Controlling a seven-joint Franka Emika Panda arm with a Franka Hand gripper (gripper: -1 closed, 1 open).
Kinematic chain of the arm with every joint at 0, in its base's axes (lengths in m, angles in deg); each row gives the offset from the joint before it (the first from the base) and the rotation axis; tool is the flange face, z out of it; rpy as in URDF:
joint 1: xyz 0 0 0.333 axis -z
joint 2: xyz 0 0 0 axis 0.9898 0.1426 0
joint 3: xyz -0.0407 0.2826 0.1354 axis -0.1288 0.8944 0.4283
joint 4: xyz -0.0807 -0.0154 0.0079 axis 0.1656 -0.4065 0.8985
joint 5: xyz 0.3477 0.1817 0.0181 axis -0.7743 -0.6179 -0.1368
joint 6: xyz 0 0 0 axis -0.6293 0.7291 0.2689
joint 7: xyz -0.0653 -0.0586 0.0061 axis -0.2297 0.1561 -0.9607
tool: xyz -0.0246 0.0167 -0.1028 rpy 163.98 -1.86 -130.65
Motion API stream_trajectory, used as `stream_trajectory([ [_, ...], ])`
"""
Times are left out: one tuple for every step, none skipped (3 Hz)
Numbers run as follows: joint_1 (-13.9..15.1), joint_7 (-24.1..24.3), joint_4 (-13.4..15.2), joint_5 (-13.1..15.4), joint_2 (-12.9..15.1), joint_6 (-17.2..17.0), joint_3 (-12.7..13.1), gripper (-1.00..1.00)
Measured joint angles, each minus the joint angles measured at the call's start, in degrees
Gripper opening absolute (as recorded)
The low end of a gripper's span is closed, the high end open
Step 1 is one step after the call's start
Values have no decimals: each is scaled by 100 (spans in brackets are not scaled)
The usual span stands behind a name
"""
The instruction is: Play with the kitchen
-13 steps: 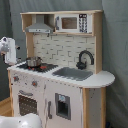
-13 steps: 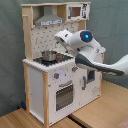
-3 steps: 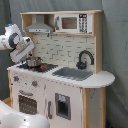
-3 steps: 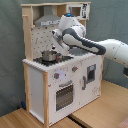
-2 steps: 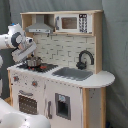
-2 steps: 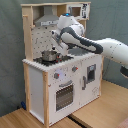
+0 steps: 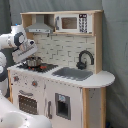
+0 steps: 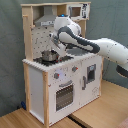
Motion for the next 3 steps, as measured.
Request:
stream_trajectory([
  [291, 40, -260, -20, 0, -404, 128, 100],
  [438, 102, -684, -40, 2, -579, -177, 100],
  [423, 99, -1183, -27, 2, -598, -540, 100],
])
